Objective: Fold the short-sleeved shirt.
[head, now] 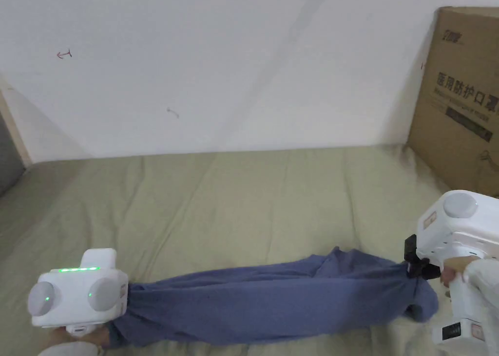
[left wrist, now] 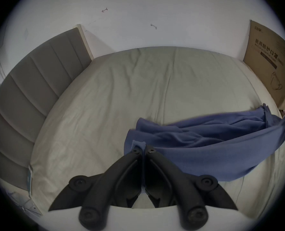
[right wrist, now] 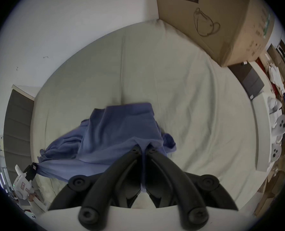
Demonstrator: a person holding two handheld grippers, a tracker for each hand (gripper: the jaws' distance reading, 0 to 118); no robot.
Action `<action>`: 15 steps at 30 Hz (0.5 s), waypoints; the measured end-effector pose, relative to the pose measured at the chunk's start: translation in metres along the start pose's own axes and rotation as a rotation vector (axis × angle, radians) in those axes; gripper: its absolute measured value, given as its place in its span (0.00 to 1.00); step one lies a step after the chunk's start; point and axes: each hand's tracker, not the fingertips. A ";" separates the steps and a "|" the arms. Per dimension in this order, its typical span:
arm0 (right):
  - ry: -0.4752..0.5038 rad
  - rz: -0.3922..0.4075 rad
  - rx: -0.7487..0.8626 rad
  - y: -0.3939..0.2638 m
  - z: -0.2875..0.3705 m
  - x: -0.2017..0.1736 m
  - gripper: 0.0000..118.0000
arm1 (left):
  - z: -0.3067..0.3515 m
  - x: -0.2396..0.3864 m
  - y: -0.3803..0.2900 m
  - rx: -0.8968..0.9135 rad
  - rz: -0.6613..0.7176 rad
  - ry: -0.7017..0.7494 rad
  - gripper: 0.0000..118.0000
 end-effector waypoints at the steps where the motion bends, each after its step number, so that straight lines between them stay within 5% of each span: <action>1: 0.037 0.002 0.014 0.001 0.017 -0.001 0.02 | 0.011 -0.005 -0.004 0.012 0.006 -0.011 0.00; 4: 0.127 -0.028 0.040 -0.055 0.011 0.047 0.02 | 0.046 -0.017 -0.020 0.061 0.021 -0.034 0.00; 15: 0.061 0.133 0.082 -0.243 0.069 0.123 0.02 | 0.196 -0.048 -0.193 0.094 -0.068 -0.041 0.00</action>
